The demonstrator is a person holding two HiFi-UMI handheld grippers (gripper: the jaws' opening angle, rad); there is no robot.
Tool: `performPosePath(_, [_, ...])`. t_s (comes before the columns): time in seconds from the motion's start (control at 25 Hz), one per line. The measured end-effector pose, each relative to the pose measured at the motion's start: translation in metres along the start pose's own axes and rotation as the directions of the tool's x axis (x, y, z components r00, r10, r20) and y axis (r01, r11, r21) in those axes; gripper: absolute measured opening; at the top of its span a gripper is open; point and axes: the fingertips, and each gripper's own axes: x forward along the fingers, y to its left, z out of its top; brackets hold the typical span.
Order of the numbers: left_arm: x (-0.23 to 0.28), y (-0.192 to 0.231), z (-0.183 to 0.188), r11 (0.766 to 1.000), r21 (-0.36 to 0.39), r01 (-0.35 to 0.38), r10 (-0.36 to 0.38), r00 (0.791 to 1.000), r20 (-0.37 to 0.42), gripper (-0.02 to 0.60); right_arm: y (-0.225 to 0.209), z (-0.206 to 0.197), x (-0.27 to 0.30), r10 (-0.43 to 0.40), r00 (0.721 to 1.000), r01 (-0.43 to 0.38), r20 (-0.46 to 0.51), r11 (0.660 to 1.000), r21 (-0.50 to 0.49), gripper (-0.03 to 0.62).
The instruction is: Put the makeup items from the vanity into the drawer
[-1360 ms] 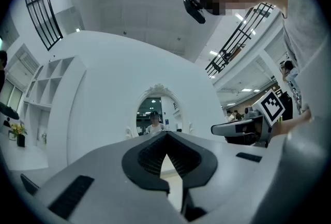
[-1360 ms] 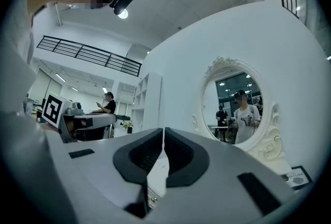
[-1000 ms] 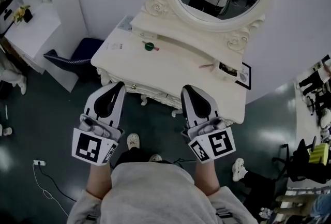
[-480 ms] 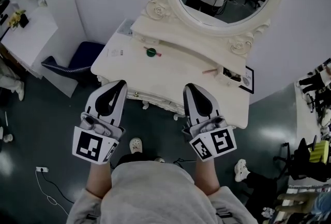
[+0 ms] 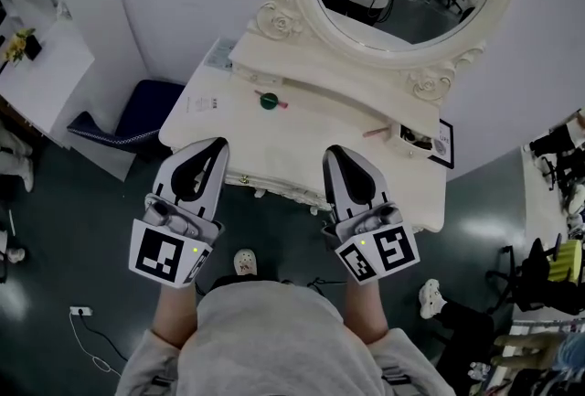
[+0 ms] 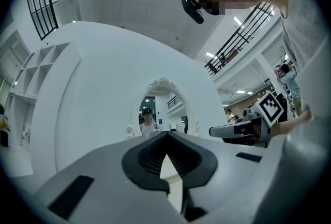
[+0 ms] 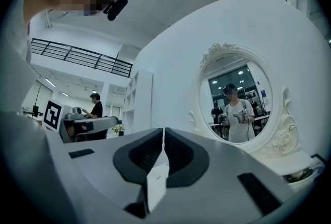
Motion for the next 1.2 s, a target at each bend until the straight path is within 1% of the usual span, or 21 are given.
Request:
performPosePath(0.04, [0.002,0.002,-0.003,1.0,-0.001,0.007,-0.007,1.0,-0.007,0.011,-0.001,-0.001,0.003,-0.003,1.0,0.003,0.0,1.0,0.002,0.026])
performPosePath(0.16, [0.012,0.009,-0.001,1.0,-0.008,0.016,-0.015,1.0,0.021,0.011,-0.004,-0.004,0.011,-0.016,1.0,0.016,-0.003,1.0,0.003,0.026])
performPosePath(0.24, [0.015,0.014,-0.003,1.0,-0.013,0.027,-0.026,0.999,0.025,0.011,-0.004,-0.005,0.015,-0.027,1.0,0.027,-0.004,1.0,0.002,0.026])
performPosePath(0.32, [0.017,0.017,-0.006,0.999,-0.018,0.041,-0.04,0.999,0.021,0.011,-0.004,-0.008,0.017,-0.039,0.999,0.039,-0.008,0.999,0.002,0.026])
performPosePath(0.44, [0.018,0.021,-0.016,0.997,-0.018,0.07,-0.07,0.998,-0.007,0.011,-0.003,-0.011,0.02,-0.06,0.998,0.06,-0.011,0.998,0.005,0.026])
performPosePath(0.56, [0.022,0.025,-0.019,0.996,-0.025,0.089,-0.089,0.996,-0.004,0.011,-0.002,-0.015,0.022,-0.079,0.997,0.079,-0.016,0.997,-0.001,0.026])
performPosePath(0.64, [0.027,0.026,-0.016,0.995,-0.029,0.098,-0.098,0.995,0.018,0.011,-0.001,-0.016,0.022,-0.087,0.996,0.087,-0.021,0.996,-0.004,0.026])
performPosePath(0.76, [0.032,0.024,-0.019,0.992,-0.027,0.126,-0.126,0.992,0.007,0.011,-0.003,-0.017,0.021,-0.099,0.995,0.098,-0.026,0.995,-0.009,0.026])
performPosePath(0.92, [0.043,0.025,-0.014,0.99,-0.032,0.134,-0.133,0.99,0.043,0.011,-0.01,-0.017,0.025,-0.109,0.994,0.109,-0.03,0.994,-0.013,0.026])
performPosePath(1.2, [0.062,0.04,-0.023,0.992,-0.04,0.12,-0.118,0.992,0.032,0.011,-0.024,-0.024,0.05,-0.095,0.994,0.095,-0.047,0.996,-0.003,0.026])
